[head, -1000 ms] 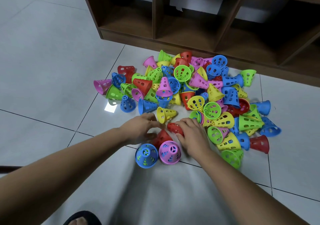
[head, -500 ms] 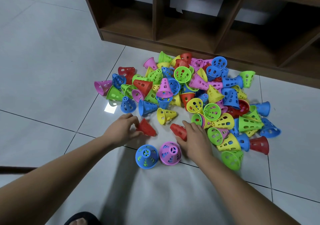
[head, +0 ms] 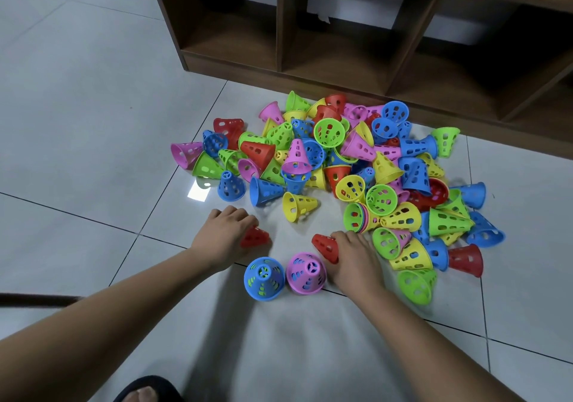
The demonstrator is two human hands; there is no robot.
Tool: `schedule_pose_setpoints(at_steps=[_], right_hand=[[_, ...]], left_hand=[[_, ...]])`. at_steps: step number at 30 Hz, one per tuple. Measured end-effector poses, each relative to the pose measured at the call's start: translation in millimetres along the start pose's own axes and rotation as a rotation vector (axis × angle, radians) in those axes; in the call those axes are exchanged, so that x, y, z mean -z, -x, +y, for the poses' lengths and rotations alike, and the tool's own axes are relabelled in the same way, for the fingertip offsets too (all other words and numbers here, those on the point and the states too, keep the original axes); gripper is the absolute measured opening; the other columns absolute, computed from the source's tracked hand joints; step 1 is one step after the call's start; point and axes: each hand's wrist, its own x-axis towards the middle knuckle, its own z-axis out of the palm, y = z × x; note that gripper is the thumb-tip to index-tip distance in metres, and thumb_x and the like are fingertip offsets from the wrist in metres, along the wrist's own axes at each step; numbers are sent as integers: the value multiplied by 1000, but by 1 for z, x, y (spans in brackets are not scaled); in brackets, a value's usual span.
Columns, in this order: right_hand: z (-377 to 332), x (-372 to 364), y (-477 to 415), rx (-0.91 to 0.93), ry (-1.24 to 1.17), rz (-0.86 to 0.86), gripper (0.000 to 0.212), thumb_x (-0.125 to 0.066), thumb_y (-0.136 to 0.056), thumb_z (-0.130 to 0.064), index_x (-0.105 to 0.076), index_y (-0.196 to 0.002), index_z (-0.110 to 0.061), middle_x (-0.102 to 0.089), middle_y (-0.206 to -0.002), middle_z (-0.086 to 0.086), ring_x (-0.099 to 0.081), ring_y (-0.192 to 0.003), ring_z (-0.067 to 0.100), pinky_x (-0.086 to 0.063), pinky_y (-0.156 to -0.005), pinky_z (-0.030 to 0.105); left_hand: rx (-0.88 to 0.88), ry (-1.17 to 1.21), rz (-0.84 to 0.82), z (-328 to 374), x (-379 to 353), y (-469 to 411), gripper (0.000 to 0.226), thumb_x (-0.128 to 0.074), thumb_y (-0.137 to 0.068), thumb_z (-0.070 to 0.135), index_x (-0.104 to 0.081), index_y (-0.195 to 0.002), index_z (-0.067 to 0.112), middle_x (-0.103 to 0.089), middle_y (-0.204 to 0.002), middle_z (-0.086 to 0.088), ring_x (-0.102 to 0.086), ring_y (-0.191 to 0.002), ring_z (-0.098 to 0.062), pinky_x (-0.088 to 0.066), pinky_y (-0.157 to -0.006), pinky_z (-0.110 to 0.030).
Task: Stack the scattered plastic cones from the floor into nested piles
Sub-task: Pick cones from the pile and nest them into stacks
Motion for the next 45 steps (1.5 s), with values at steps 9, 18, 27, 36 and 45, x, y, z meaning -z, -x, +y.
schedule_pose_setpoints(at_steps=[9,18,27,36,45], right_hand=[[-19,48,13,-253,-753,200,47,-86,-77,-49,-64,-117,-38,-72,-108,-13,-70,-97,12,-57,-86,36],[-70,96,67,-111,-1047,256,34,-82,-91,-32,-57,-113,-31,-72,-104,-15,-72,-95,10,-55,-81,27],[-68,52,91,17,-791,121,55,-77,-89,-53,-47,-134,-46,-58,-140,-26,-55,-132,0,-47,-103,19],[-55,35,77,-2,-660,49,65,-73,-94,-55,-41,-150,-47,-56,-145,-19,-52,-129,3,-42,-100,15],[-41,52,43,26,-638,124,53,-53,-100,-66,-52,-143,-35,-57,-141,-15,-50,-132,2,-44,-106,27]], left_hand=[[290,535,168,20,51,13,52,-81,-84,55,-63,-130,37,-66,-114,18,-64,-99,-9,-49,-80,-25],[301,1001,202,88,94,64,44,-85,-90,32,-59,-124,41,-72,-118,12,-72,-106,-16,-58,-89,-32],[136,777,192,91,62,96,49,-82,-87,52,-57,-127,36,-64,-124,22,-67,-116,-7,-54,-96,-30],[98,713,147,80,48,80,56,-73,-91,66,-57,-134,34,-60,-132,25,-64,-119,0,-56,-98,-32],[60,687,94,74,50,45,64,-77,-84,70,-53,-134,37,-58,-130,24,-60,-119,3,-51,-98,-21]])
